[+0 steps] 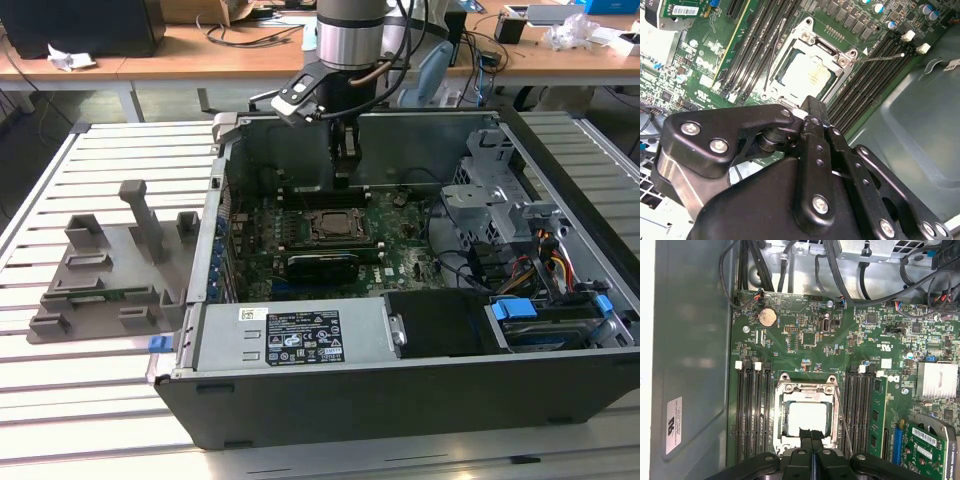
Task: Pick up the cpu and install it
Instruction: 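Install the first cpu locking lever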
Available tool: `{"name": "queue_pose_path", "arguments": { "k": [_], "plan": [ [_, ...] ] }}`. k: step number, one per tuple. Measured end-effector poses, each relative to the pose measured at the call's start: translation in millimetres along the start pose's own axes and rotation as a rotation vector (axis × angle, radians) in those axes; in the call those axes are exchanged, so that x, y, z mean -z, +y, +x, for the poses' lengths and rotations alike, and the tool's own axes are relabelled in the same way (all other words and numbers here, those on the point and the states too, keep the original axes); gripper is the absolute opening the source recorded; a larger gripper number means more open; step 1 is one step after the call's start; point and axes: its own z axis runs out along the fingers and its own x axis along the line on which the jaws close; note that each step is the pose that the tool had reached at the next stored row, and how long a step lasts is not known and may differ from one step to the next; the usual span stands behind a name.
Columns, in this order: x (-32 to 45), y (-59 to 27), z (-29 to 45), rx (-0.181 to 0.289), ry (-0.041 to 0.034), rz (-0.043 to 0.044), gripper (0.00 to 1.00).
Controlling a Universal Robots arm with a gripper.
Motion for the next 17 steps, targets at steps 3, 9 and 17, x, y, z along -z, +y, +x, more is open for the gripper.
{"name": "queue_pose_path", "arguments": {
  "k": [3,9,17],
  "plan": [
    [0.0,0.0,0.0,0.000,0.0000,0.0001,0.11],
    [-0.1,0.1,0.0,0.019,-0.0002,-0.0015,0.11],
    [0.0,0.0,0.0,0.196,-0.0038,-0.0161,0.11]
  ]
}}
